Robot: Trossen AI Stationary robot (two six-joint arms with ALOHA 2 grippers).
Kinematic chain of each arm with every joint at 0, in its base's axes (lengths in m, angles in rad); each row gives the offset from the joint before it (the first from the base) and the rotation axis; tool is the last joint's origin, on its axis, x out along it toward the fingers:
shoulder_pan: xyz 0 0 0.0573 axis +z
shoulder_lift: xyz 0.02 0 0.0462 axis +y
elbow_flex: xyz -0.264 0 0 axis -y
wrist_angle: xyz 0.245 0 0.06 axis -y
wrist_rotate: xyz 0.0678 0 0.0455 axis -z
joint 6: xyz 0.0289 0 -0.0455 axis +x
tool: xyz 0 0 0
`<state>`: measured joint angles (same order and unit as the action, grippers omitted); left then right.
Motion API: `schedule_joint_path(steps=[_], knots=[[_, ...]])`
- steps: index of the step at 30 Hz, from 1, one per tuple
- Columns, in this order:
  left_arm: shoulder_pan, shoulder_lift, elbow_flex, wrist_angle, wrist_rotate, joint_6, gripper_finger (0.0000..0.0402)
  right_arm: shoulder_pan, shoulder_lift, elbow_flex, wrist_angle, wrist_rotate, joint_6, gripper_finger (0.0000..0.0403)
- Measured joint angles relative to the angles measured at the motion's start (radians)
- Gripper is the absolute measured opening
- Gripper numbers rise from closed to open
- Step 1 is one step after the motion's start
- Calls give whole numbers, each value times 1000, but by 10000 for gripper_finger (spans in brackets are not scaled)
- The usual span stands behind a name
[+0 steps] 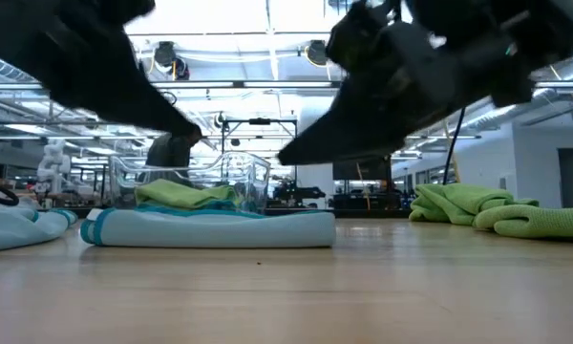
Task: Fold microfiber towels
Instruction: Put the right blue microfiber cloth into the bin
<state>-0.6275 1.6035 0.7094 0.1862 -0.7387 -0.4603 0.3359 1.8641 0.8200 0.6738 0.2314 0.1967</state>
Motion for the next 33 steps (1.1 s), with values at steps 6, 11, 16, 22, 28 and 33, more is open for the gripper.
schedule_joint_path(steps=[6, 11, 16, 22, 28, 33], knots=[[-59, 56, 116, -80, -22, 42, 90, 39, -94, -1, -271, -4, 3, 1], [-71, 168, 352, -320, -22, 115, 94, 56, -108, -1, -382, -99, -12, 1], [-55, 318, 559, -617, -23, 92, 134, 70, -108, -2, -425, -158, -22, 1], [-21, 467, 675, -732, 3, 71, 220, 85, -108, -2, -473, -158, -34, 1], [39, 493, 676, -842, 78, -8, 268, 85, -108, -2, -476, -157, -38, 1], [87, 488, 678, -918, 192, -66, 242, 85, -108, -1, -463, -156, -53, 1]])
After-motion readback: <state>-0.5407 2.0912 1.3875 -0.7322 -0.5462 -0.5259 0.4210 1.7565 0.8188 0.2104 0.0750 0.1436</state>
